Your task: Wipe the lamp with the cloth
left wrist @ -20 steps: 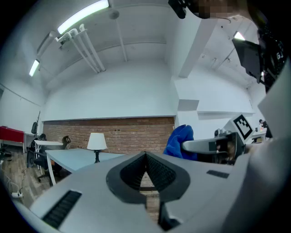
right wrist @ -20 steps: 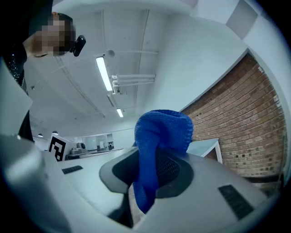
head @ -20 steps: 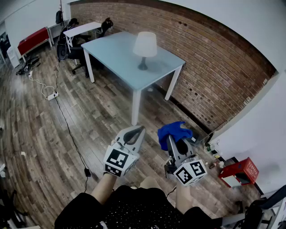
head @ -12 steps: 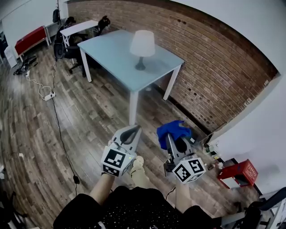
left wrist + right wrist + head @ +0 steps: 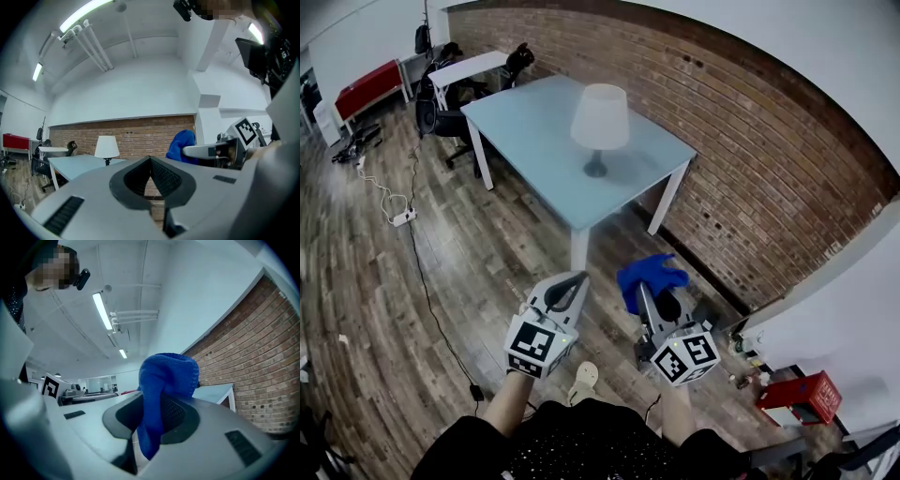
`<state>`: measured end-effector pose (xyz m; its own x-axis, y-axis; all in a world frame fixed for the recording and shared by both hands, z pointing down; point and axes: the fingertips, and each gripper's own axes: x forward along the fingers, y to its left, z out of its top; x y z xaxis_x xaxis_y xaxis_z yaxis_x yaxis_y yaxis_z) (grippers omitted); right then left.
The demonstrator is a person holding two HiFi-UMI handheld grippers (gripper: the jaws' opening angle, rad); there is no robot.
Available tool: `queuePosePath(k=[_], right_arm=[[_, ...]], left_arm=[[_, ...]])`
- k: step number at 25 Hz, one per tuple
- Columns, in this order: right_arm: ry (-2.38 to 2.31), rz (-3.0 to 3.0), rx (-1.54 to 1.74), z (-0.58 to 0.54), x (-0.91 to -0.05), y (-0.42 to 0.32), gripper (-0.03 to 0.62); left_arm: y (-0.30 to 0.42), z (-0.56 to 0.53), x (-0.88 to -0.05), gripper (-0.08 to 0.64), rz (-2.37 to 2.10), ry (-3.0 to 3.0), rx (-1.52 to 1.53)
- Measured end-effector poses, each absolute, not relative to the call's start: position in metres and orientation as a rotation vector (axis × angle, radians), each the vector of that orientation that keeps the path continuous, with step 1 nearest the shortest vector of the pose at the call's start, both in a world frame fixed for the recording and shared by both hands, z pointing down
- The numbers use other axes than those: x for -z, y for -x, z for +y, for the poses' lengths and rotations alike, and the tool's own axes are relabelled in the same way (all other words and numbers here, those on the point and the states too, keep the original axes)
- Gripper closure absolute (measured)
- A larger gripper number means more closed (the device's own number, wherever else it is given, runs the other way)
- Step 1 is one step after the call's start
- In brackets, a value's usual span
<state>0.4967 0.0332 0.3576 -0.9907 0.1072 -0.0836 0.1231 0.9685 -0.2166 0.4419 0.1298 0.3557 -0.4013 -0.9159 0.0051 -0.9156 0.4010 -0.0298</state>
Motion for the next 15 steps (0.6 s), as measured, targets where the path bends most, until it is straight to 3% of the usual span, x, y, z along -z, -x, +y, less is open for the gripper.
queuePosePath(k=[7, 15], right_arm=[[-0.265, 3.046, 0.301, -0.013, -0.352, -0.407, 0.518], [-0.327, 3.045, 0.313, -0.040, -0.361, -0.365, 0.518]], left_arm=[[-0.353, 0.080, -0.352, 0.551, 2.634, 1.636, 0.034], [-0.315, 0.048, -0.358, 0.551, 2.668, 1.604, 0.053]])
